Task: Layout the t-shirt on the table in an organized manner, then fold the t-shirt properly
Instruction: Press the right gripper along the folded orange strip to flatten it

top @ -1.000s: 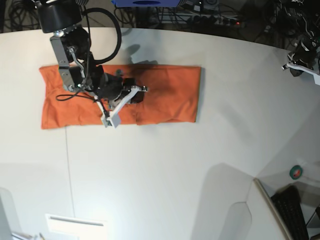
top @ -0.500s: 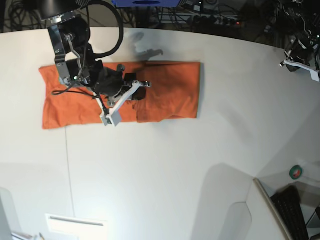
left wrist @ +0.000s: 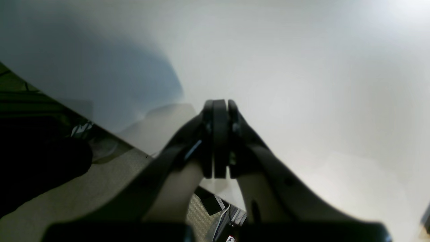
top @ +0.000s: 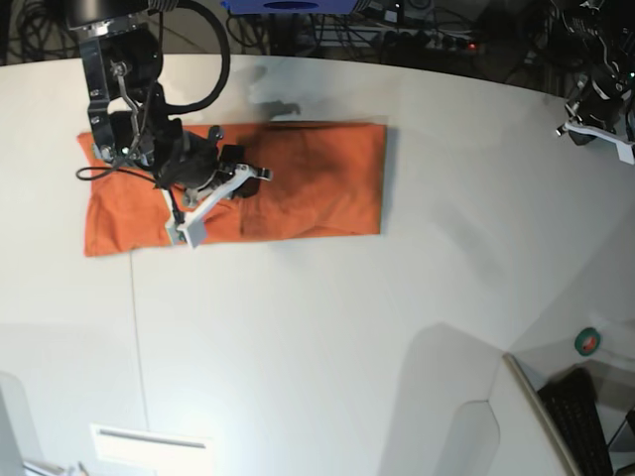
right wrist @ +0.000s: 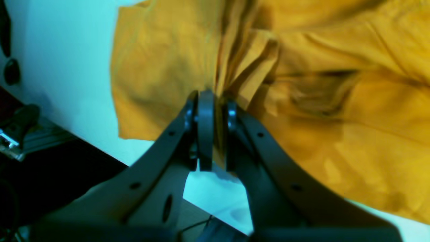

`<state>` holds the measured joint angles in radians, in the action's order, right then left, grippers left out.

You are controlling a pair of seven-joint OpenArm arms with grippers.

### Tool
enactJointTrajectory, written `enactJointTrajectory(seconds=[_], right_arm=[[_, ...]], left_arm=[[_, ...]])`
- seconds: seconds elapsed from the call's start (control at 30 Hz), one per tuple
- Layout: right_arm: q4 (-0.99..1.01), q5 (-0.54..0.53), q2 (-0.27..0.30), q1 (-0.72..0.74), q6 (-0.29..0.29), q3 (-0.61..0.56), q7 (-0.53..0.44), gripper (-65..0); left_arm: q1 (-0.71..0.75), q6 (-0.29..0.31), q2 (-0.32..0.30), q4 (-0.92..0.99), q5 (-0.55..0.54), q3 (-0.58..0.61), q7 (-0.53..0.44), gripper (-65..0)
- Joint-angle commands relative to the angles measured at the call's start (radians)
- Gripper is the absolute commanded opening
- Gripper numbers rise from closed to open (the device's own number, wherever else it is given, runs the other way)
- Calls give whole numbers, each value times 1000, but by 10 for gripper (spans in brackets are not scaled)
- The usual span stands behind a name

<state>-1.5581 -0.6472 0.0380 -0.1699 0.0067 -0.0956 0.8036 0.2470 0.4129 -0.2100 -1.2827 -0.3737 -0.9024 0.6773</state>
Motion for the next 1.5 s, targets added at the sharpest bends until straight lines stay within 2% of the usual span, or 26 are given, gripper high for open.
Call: enactJointTrajectory(seconds=[0.0,0.3,0.73,0.83,0.87,0.93,1.1,1.17,1.23,1.33,1.47], right_arm=[[-11,-12,0,17,5,9,-11,-650],[74,-7,0,45,5,12,-14,-650],[78,-9,-5,37,0,13,-8,-642],[69,-9,-2,23,0,13,-14,-464],[51,-9,0,16,0,23,-14,-428],[-8,-7,0,-10,0,49,-14,-408],[-181,-7,0,-50,8,49,-10,-408],[-195,-7,-2,-39,25,-3,-14,-420],[-189,-7,0,-1,75,-79,-14,-491],[-130,-7,-7,60,125,-165,-14,-650],[2,-12,-31,149,125,-249,-16,-650]], left_arm=[[-1,4,-19,-16,-9,-5,-17,-650],[-2,4,-19,-16,-9,-5,-17,-650],[-1,4,-15,-18,-9,1,-17,-650],[1,4,-15,-18,-9,-4,-17,-650],[2,4,-15,-19,-9,-4,-17,-650],[4,4,-16,-21,-11,-4,-17,-650],[5,4,-16,-22,-11,1,-17,-650],[2,4,-15,-22,-12,1,-17,-650],[-1,4,-15,-22,-12,1,-17,-650],[-1,4,-15,-22,-14,1,-17,-650],[-1,4,-16,-22,-14,-4,-17,-650]])
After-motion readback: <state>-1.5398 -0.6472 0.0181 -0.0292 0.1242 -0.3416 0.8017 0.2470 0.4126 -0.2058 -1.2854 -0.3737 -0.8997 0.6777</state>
